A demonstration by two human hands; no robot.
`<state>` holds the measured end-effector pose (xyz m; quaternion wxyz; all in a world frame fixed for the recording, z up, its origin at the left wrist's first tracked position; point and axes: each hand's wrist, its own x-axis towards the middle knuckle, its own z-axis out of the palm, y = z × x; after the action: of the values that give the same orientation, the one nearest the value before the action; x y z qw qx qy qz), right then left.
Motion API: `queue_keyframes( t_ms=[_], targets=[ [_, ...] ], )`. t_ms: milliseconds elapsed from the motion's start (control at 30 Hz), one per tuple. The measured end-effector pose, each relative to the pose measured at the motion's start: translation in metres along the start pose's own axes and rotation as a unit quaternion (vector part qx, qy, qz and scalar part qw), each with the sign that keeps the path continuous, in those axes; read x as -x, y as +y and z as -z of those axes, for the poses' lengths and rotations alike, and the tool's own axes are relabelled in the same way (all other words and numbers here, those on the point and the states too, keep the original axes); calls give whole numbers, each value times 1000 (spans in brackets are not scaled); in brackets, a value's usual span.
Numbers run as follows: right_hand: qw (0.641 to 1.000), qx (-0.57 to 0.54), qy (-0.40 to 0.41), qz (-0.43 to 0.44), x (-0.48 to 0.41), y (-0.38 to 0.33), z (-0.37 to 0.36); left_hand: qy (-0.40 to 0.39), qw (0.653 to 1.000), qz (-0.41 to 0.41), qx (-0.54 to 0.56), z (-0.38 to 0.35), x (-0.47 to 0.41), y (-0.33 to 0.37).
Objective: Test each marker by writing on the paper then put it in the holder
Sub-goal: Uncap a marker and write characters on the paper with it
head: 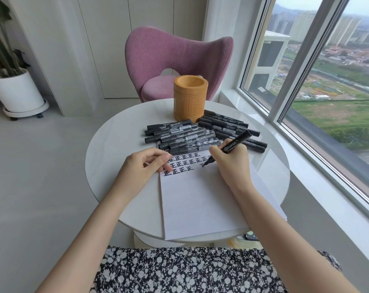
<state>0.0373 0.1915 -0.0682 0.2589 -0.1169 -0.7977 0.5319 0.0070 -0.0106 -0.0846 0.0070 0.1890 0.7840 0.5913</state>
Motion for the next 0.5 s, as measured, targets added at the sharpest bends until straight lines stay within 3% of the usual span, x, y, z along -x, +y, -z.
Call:
queue_keyframes(
  t_ms=[500],
  targets=[
    [1000,-7,-21,-2,0,0,0,-2,1000,-2,1,0,-2,-3]
  ],
)
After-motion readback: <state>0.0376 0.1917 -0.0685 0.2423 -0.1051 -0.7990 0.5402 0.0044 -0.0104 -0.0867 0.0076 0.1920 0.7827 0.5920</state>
